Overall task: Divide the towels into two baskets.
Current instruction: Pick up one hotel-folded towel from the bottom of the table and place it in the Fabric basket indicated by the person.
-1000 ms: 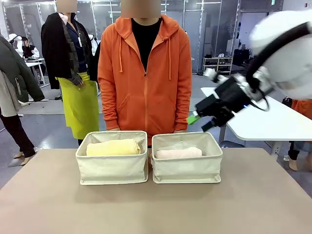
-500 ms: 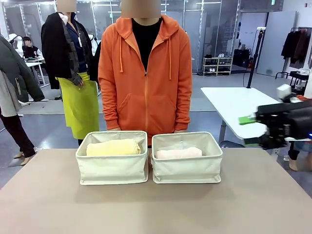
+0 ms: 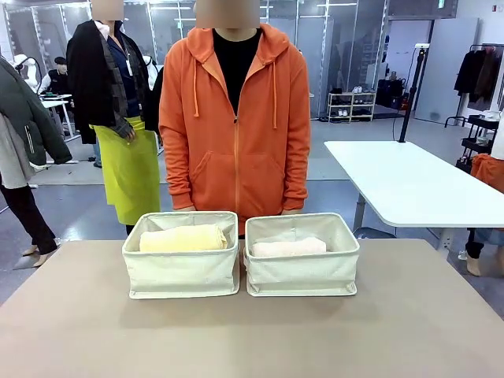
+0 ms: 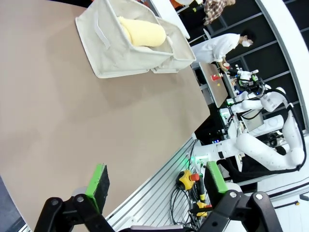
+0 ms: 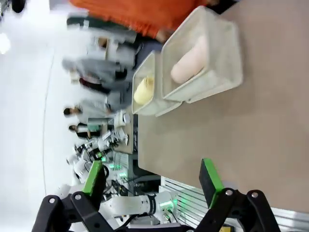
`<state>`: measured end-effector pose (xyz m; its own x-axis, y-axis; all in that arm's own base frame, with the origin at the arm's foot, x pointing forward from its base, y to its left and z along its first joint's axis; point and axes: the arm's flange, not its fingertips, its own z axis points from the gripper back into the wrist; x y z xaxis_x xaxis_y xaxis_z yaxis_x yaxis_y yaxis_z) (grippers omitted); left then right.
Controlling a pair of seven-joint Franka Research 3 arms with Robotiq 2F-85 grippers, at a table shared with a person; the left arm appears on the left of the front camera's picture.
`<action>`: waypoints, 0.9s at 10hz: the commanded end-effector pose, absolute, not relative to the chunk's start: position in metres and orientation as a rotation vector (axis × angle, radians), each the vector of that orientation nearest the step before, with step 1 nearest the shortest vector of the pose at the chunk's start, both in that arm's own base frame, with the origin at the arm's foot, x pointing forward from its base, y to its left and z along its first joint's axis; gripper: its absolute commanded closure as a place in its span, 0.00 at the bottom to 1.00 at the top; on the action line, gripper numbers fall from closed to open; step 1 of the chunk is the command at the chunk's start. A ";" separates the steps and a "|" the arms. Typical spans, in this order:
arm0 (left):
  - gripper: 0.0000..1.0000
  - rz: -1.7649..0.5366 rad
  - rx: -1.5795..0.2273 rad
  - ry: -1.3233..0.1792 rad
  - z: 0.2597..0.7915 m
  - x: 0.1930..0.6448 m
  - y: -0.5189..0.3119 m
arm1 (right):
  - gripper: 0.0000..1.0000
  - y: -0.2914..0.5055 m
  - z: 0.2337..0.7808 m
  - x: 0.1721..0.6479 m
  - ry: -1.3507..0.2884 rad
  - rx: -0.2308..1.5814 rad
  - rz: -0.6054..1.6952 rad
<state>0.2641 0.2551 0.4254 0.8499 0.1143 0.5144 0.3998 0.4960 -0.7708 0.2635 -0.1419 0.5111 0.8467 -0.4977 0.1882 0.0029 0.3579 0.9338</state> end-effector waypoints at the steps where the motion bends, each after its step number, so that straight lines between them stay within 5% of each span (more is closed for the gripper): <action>1: 0.00 -0.186 -1.052 -0.565 0.428 0.261 0.256 | 0.01 -0.082 0.426 0.153 -0.491 1.198 -0.495; 4: 0.00 -0.186 -1.052 -0.565 0.428 0.261 0.256 | 0.01 -0.081 0.385 0.101 -0.543 1.222 -0.698; 6: 0.00 -0.186 -1.052 -0.565 0.428 0.261 0.256 | 0.01 -0.071 0.369 0.101 -0.580 1.198 -0.640; 7: 0.00 -0.186 -1.052 -0.565 0.428 0.261 0.256 | 0.01 -0.229 0.487 0.148 -0.522 1.225 -0.683; 9: 0.00 -0.186 -1.052 -0.565 0.428 0.261 0.256 | 0.01 -0.229 0.487 0.148 -0.522 1.225 -0.683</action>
